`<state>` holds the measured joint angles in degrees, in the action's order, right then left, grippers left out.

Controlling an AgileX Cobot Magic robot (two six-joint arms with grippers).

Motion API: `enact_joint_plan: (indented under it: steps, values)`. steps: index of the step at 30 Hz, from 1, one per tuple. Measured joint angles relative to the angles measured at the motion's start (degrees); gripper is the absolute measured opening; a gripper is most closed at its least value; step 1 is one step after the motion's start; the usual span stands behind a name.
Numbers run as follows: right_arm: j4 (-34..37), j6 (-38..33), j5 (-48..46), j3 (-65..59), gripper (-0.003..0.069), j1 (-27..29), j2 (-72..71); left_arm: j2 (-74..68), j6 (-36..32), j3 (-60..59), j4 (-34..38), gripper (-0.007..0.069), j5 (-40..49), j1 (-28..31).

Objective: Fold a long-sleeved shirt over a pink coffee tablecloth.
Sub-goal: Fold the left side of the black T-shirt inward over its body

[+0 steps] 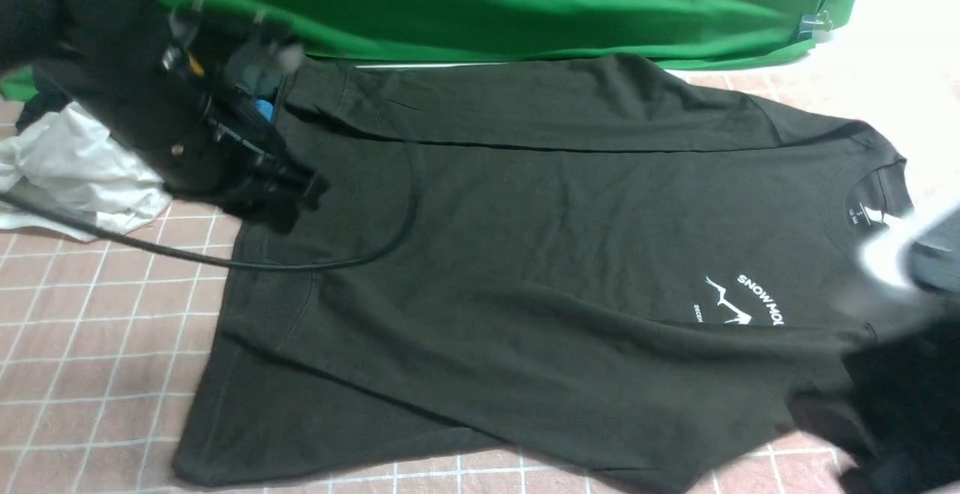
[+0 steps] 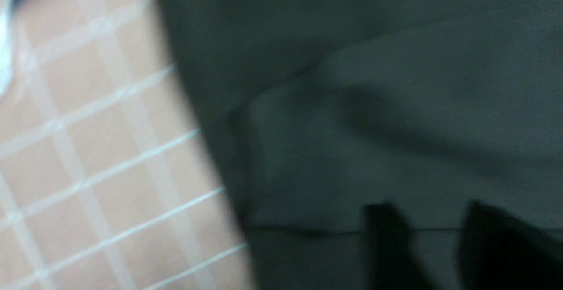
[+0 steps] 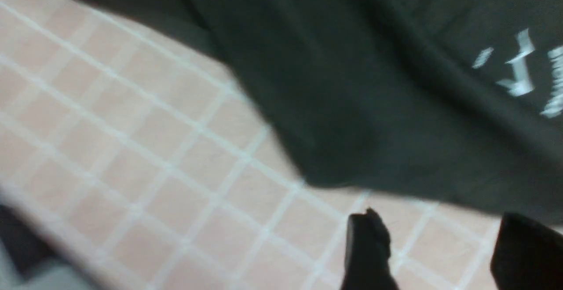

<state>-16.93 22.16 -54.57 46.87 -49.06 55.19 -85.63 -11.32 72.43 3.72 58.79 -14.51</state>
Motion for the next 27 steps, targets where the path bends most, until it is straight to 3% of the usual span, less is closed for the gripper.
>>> enact_joint_plan:
  steps: [1,5,10,13,19,27]
  values:
    - [-1.3,-0.6,0.3,1.6,0.0373,1.8,3.4,5.1,-0.6,-1.2,0.5,0.0071,-0.8,-2.7]
    - [-0.2,-6.2,1.9,5.3,0.0347,8.8,10.8,14.5,-0.9,-5.4,1.1,0.0017,-3.2,-7.8]
    - [14.5,-24.6,8.2,9.0,0.0316,24.4,23.3,30.3,-2.4,-16.5,4.7,0.0014,-8.8,-12.3]
    - [21.6,-31.9,12.5,9.3,0.0314,28.8,30.3,38.4,-3.9,-23.7,7.5,0.0014,-13.3,-12.8]
    - [23.7,-34.6,14.1,9.3,0.0314,28.4,40.2,46.5,-4.9,-33.9,8.1,0.0014,-20.7,-12.8]
    - [23.9,-33.6,14.5,9.3,0.0314,22.6,43.6,49.3,-6.5,-41.3,8.1,0.0015,-25.5,-12.8]
